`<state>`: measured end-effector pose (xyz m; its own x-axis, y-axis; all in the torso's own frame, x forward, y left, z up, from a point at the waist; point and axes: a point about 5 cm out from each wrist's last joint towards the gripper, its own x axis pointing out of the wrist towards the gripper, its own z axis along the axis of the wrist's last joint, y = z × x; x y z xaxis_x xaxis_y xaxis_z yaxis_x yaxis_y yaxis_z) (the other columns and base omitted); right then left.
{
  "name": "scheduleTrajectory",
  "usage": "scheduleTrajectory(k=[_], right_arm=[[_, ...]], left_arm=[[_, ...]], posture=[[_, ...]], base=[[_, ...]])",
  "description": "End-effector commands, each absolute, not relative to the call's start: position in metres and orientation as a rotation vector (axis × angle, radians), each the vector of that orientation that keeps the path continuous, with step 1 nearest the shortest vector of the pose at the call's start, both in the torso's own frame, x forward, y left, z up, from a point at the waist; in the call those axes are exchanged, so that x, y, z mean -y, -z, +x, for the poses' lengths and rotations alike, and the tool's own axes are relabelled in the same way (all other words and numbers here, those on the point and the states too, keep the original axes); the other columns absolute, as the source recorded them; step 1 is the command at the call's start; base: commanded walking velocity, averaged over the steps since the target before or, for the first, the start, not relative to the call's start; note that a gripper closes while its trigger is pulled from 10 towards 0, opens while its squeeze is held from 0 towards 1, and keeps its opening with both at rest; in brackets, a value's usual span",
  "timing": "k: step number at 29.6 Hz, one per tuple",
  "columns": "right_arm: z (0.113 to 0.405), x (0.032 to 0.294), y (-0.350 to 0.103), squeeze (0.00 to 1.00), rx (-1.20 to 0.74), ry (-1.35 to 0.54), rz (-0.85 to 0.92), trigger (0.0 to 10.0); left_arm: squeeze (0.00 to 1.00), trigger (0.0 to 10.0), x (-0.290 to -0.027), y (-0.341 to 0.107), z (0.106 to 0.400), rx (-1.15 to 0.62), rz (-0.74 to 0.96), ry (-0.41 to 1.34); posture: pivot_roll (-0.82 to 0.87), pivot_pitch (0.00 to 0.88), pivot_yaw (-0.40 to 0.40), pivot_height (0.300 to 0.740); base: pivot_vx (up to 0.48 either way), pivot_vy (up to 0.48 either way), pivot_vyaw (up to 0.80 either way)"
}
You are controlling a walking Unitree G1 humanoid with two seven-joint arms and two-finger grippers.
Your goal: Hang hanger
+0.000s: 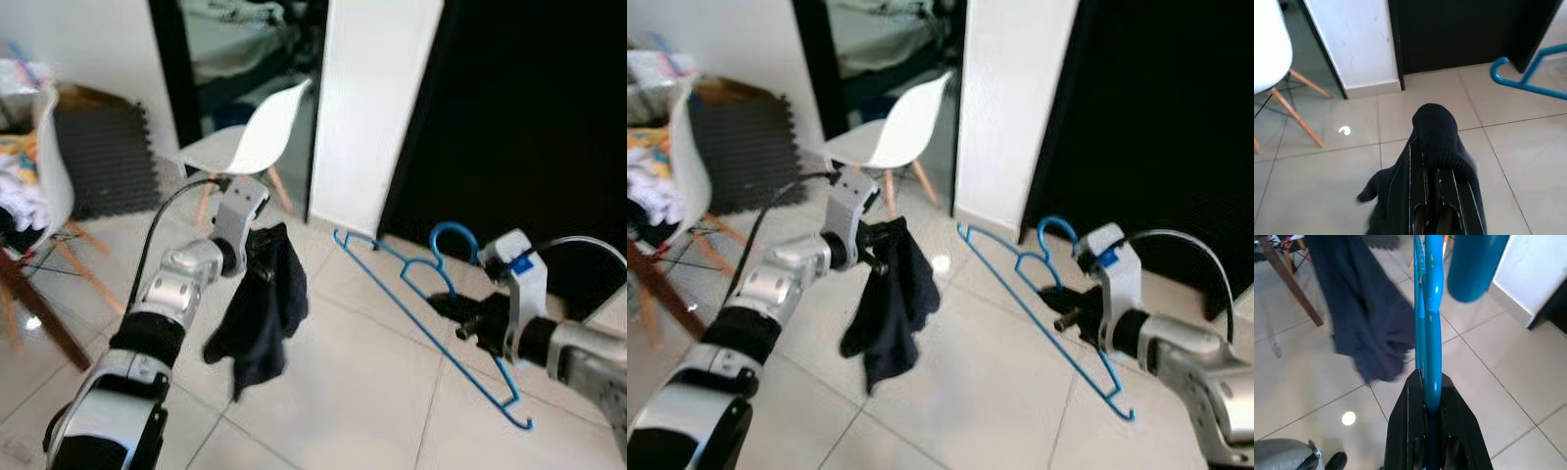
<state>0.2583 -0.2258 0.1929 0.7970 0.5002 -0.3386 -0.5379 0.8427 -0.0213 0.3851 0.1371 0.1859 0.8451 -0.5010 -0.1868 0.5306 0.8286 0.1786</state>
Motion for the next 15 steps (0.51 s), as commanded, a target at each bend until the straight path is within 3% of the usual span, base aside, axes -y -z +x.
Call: scheduleTrajectory(k=[1, 6, 15], right_arm=[[0.257, 0.225, -0.191, 0.0, -0.339, -0.555, -0.115, 10.0], [0.257, 0.221, -0.189, 0.0, -0.344, -0.56, -0.123, 10.0], [0.263, 0.211, -0.185, 0.0, -0.32, -0.531, -0.082, 10.0]], left_arm=[[0.0, 10.0, -0.143, -0.188, 0.387, -0.136, 0.235, 0.51], [0.0, 10.0, -0.164, -0.183, 0.394, -0.192, 0.092, 0.299], [0.0, 10.0, -0.144, -0.168, 0.383, -0.211, -0.014, 0.369]], posture=[[-0.02, 0.09, -0.015, 0.74], [-0.03, 0.091, -0.014, 0.74], [-0.03, 0.088, -0.013, 0.74]], base=[[0.0, 0.0, -0.8], [0.0, 0.0, -0.8], [0.0, 0.0, -0.8]])
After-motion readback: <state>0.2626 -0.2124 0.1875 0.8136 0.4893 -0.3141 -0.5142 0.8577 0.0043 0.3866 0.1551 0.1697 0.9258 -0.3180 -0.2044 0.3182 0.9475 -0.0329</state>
